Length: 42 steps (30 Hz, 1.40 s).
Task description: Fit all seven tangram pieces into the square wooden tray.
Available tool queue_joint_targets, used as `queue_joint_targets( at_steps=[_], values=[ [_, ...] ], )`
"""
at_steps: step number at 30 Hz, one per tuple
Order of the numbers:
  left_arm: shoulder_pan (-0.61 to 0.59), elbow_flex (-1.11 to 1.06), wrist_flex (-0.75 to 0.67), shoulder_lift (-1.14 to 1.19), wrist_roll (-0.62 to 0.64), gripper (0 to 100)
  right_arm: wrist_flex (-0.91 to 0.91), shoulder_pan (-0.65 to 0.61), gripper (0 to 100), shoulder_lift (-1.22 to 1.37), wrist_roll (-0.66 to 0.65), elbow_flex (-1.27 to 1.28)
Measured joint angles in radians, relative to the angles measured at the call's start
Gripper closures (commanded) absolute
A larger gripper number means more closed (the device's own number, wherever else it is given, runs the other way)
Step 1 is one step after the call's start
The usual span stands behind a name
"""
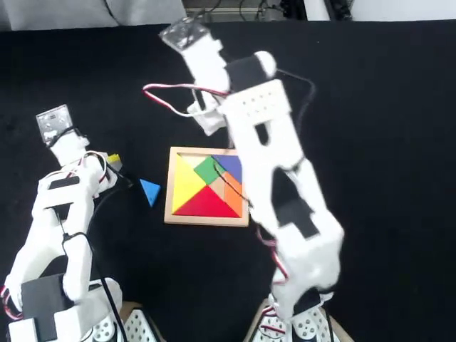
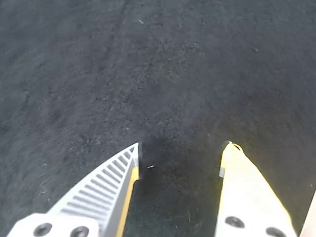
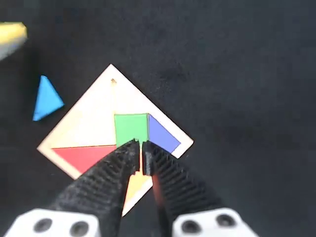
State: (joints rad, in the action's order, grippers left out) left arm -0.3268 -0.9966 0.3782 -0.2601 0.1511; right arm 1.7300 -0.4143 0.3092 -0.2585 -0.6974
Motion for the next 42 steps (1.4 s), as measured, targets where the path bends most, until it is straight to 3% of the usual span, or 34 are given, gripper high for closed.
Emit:
queue_joint_targets(
  at_steps=[3,8,13,19,24,28,31,38,42],
  values=[
    [0.008,0.0,0.0,0.0,-0.011,74,-0.008,0.026,98.8,-0.137,0.075,0.143],
    [0.012,0.005,0.054,0.0,-0.035,74,-0.149,0.181,98.8,-0.298,0.186,0.465],
    [0.043,0.061,0.17,0.0,-0.037,74,-0.514,0.313,98.7,-0.474,0.265,0.888],
    [0.181,0.229,0.368,0.015,-0.044,74,-1.005,0.407,98.6,-0.523,0.319,1.33],
    [0.265,0.537,0.684,0.124,-0.048,74,-1.145,0.479,98.6,-0.433,0.433,1.352],
    [0.285,0.819,0.944,0.284,-0.041,74,-1.155,0.479,98.6,-0.287,0.442,1.31],
    [0.285,0.962,1.062,0.43,0.014,74,-1.129,0.485,98.7,-0.207,0.442,1.231],
    [0.298,1.008,1.099,0.661,0.146,74,-1.071,0.485,98.7,-0.161,0.442,1.158],
    [0.287,1.0,1.022,0.666,0.219,74,-1.069,0.485,98.7,-0.16,0.442,1.158]
  ],
)
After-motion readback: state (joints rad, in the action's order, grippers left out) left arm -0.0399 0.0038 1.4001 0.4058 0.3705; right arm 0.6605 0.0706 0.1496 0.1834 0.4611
